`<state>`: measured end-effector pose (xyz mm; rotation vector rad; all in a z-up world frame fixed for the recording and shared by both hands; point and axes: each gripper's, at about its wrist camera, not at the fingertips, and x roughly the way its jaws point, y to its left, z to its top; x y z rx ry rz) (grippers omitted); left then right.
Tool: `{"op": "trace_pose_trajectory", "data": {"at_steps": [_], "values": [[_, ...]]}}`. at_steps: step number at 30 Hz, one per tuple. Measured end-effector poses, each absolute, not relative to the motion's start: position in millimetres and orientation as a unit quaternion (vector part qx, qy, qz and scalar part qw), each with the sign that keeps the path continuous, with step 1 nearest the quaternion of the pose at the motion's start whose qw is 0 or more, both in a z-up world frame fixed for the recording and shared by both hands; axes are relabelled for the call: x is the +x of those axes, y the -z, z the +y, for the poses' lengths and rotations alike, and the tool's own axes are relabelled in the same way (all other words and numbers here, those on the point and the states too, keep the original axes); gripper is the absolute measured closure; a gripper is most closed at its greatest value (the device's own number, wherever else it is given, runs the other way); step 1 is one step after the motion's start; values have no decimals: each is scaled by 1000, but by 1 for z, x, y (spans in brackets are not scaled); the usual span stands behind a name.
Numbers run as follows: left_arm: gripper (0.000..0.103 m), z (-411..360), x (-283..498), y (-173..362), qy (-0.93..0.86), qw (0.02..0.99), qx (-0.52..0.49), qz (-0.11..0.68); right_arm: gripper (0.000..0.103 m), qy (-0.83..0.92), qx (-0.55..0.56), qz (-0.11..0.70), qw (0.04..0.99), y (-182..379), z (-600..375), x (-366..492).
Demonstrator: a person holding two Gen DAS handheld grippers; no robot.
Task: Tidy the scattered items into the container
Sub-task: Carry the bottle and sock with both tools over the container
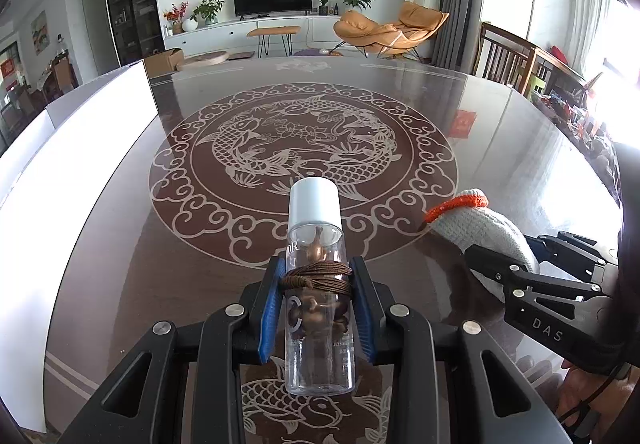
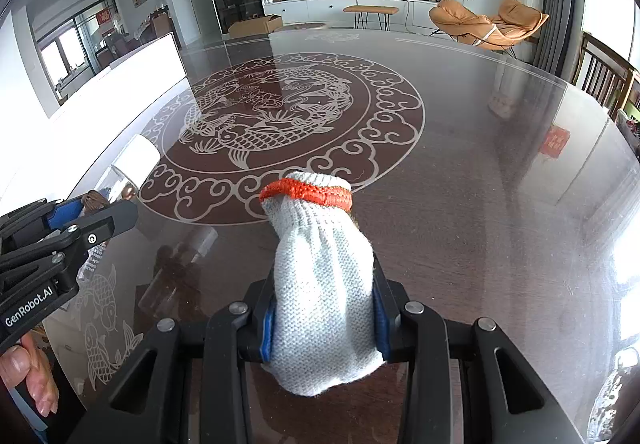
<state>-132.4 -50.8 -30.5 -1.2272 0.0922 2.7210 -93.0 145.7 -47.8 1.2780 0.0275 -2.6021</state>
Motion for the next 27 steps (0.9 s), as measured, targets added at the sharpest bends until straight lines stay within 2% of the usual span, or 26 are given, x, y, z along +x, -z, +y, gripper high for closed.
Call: {"op": "trace_pose_trajectory", "data": {"at_steps": [16,20,27], "values": [[71,-55,-120,45,-901,88,-425,17,66,893,434,-7,117,47,151,-89],[71,-66,-116,45,-898,89,-431,-3,66,896,429,-4,117,44,148,-82],[71,-111,-116,24,-895,92,-430,-75,66,882,430,-13,190,21,98,-84]]}}
